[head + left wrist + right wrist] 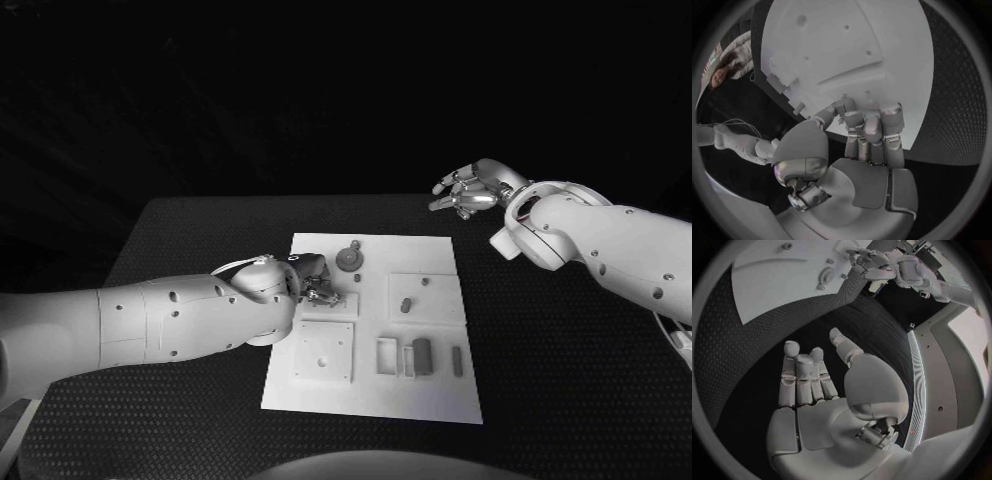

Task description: Assemble the parts on the task board

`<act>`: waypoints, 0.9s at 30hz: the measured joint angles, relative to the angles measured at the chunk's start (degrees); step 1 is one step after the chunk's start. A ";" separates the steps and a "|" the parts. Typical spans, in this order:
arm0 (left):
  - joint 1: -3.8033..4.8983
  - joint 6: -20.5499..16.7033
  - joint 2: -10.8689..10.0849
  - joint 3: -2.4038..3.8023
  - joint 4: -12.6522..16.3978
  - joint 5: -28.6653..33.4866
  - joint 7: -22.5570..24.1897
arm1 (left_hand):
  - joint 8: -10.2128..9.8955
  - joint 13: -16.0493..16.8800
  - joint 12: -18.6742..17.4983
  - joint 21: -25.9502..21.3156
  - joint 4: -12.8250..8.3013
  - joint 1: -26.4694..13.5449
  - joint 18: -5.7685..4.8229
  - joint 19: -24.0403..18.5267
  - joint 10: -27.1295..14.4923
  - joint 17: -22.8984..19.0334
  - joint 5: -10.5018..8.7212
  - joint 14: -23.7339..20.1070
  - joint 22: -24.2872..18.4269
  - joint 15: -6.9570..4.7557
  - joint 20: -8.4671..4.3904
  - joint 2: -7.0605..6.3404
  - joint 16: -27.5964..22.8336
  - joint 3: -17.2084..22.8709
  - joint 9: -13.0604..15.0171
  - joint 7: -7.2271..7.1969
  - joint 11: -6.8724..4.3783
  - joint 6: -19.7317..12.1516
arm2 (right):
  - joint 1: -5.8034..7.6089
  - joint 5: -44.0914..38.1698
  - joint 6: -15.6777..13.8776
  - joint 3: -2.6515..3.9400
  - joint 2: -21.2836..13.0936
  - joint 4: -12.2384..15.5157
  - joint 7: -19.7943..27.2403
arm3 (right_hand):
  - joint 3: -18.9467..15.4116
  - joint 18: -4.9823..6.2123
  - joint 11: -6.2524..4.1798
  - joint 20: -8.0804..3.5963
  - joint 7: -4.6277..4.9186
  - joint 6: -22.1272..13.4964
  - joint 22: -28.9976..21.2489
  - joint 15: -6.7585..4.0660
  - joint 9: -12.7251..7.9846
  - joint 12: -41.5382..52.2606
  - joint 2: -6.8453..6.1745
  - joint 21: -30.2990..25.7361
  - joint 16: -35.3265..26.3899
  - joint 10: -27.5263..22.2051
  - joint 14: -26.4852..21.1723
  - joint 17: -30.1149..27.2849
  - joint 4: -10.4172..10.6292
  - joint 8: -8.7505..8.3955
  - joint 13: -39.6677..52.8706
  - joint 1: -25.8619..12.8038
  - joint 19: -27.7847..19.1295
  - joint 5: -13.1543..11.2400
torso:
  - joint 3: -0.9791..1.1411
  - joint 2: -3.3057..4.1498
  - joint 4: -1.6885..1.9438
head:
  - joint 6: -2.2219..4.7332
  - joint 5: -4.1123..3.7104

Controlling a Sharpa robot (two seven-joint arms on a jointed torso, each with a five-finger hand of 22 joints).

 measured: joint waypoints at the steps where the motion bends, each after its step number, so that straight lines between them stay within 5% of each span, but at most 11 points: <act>1: -0.06 -0.40 -0.08 -0.02 0.01 0.10 -0.01 | 0.00 0.00 0.00 0.00 0.00 -0.03 0.00 0.00 0.00 0.00 -0.09 0.00 0.00 0.00 0.00 0.03 0.00 0.00 0.03 0.00 0.00 0.00 | 0.00 0.00 0.00 0.00 0.00 0.00 0.00 | 0.00 0.00 0.00 0.00 0.00 0.00 0.00 0.00 0.00 0.00 0.00 0.00 0.00 0.00 0.00 0.00 0.00 0.00 0.00 0.00 0.00 0.00 | 0.01 0.00 -0.01 | -0.01 0.01; 13: -0.18 -1.83 -0.23 -0.03 -0.12 2.42 -0.24 | -0.01 0.00 0.00 0.00 0.00 -0.17 0.00 0.01 0.01 -0.01 -0.19 0.00 0.05 0.00 0.01 0.18 0.00 0.00 0.01 -0.19 0.00 0.22 | -0.01 0.00 0.02 0.00 -0.05 -0.02 0.00 | 0.00 0.00 0.00 0.00 -0.01 0.00 0.00 0.00 0.00 0.00 0.00 0.00 0.22 0.00 0.00 0.00 0.00 0.00 0.00 0.00 0.00 0.00 | 0.03 -0.01 0.00 | -0.19 0.09; 19: -0.08 -1.30 -0.23 0.05 -0.15 5.66 -0.40 | -0.55 -0.08 0.00 0.22 -0.24 -1.00 0.00 -0.02 0.01 0.00 -4.40 0.00 0.04 0.00 0.04 1.42 0.00 -0.23 -0.75 -0.19 0.00 0.21 | -0.01 0.00 0.04 0.00 -0.05 -0.01 -0.01 | 0.00 0.01 0.00 0.00 -0.02 0.00 0.00 0.00 0.00 0.00 0.00 0.00 0.22 0.00 0.00 -0.05 0.00 0.00 0.00 0.00 0.00 0.00 | 0.03 -0.02 0.00 | -0.31 0.18; 27: 0.04 -1.05 -0.29 0.14 -0.30 8.80 -0.78 | -0.84 -0.08 0.00 0.22 -0.40 -1.15 0.00 -0.08 0.01 0.06 -4.40 0.02 0.04 0.02 0.10 1.58 0.00 -0.38 -1.06 -0.20 0.00 0.20 | -0.01 0.00 0.04 0.00 -0.05 -0.01 -0.02 | 0.00 0.01 0.00 0.00 -0.03 0.00 0.00 0.00 0.00 -0.01 0.00 0.00 0.22 0.00 0.00 -0.05 0.00 0.00 -0.05 0.00 0.00 0.00 | 0.03 -0.02 -0.01 | -0.53 0.25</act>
